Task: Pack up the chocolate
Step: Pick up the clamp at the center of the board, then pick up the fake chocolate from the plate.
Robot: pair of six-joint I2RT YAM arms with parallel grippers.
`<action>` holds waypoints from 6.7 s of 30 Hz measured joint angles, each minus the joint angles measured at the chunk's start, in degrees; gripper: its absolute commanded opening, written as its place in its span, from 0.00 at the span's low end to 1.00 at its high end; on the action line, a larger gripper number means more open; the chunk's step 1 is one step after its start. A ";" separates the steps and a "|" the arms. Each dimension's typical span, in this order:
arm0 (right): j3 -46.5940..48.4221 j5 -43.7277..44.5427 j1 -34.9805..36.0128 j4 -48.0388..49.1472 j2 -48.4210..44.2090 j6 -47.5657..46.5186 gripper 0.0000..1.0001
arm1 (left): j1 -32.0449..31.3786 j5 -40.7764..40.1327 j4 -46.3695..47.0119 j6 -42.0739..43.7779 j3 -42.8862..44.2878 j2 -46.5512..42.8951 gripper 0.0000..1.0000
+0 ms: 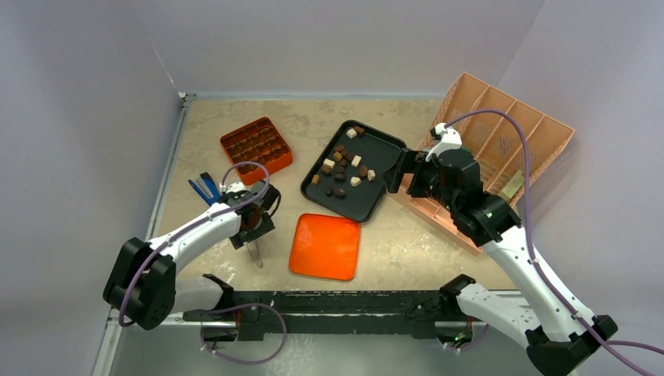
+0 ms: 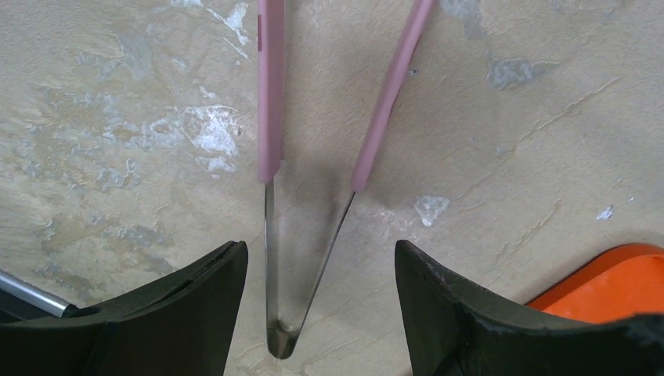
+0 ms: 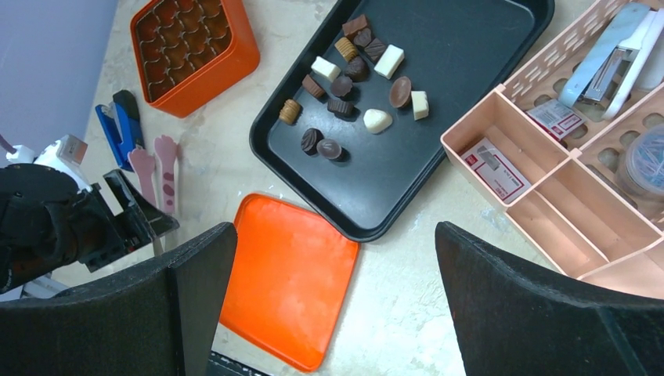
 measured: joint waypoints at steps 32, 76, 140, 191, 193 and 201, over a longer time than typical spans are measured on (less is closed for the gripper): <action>-0.15 1.36 0.00 0.02 1.11 -0.90 0.99 | 2.25 2.73 10.73 2.34 -4.11 3.28 0.53; -0.15 1.22 0.00 0.50 1.81 -0.44 0.98 | 2.82 8.50 2.54 8.22 3.43 0.17 0.37; 1.20 5.11 0.00 -2.78 0.02 -0.48 0.98 | -10.97 21.73 -8.13 27.21 46.34 24.41 0.33; 1.05 5.92 0.00 -3.85 -3.89 -0.35 0.98 | -12.52 23.12 -1.53 24.98 38.97 29.03 0.17; 1.05 5.90 0.00 -3.85 -3.89 -0.24 0.98 | -12.52 23.08 -1.57 24.59 38.99 28.74 0.16; 0.85 5.90 0.00 -3.80 -3.89 0.61 0.97 | -12.52 22.14 -1.81 24.13 39.10 26.73 0.15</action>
